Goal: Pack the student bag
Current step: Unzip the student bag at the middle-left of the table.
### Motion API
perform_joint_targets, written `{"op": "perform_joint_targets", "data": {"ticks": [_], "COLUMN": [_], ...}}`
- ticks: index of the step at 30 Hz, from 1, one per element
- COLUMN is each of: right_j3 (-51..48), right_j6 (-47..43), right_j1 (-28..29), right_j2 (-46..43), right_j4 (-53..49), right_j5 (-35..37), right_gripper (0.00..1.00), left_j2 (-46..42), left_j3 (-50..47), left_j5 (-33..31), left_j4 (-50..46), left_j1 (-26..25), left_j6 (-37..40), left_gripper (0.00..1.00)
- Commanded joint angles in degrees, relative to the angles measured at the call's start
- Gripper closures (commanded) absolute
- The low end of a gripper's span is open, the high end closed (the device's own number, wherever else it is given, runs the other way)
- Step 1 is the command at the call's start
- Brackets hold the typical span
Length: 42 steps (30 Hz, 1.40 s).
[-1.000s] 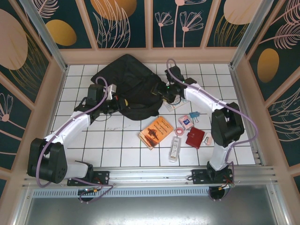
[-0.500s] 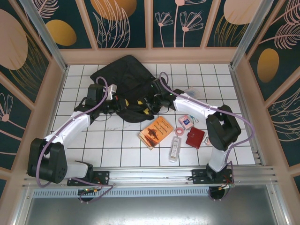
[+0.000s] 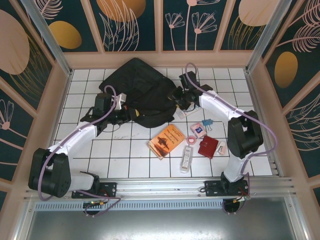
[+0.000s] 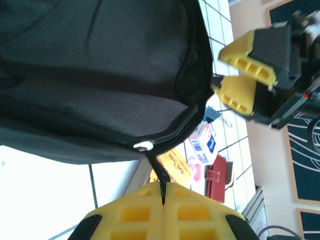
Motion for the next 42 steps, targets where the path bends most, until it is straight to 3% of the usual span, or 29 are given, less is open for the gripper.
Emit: {"op": "perform_joint_targets", "data": {"ticks": [1,4,7,20,24,27,32,35,42], "right_j3": [2.0,4.6,8.4,29.1,39.8,44.9,38.5,30.6,15.0], "right_j6": [-15.6,-19.0,-21.0,-26.9,-28.5,-28.0,-24.1,-22.1,-16.6], "right_j1": [-1.8,-2.8,-3.2,-0.2,1.2,0.8,-1.7,-2.7,-0.5], "right_j2": [-0.2,4.1,10.5,27.5,33.3,34.8,26.5,19.4,10.0], "right_j4": [-3.7,-5.3,-5.4,-2.2,-6.8,-11.0,-13.0,-11.3,-11.9], "right_j5": [5.4,5.8,-1.0,-21.3,-21.4,-14.5,0.0,-0.4,-6.8], "right_gripper": [0.43,0.36,0.33,0.36,0.36,0.37,0.36,0.37,0.51], "left_j2": [-2.2,-2.2,-2.4,-4.1,-2.7,-2.2,-1.7,0.9,1.7], "left_j3": [-0.6,-0.4,-0.6,-3.2,-2.5,-1.9,2.0,3.0,2.5], "left_j5": [0.1,-0.7,-0.8,0.2,0.4,-0.5,-6.4,-5.1,-2.3], "left_j4": [3.5,3.9,4.6,9.9,11.3,10.8,4.4,4.6,6.8], "left_j1": [-2.2,-3.9,-5.2,-10.1,-12.2,-12.3,-11.9,-10.7,-10.6], "left_j6": [-1.1,-1.5,-2.3,-6.8,-7.6,-7.3,-3.4,-3.9,-5.2], "left_gripper": [1.0,1.0,1.0,1.0,1.0,1.0,1.0,1.0,1.0]}}
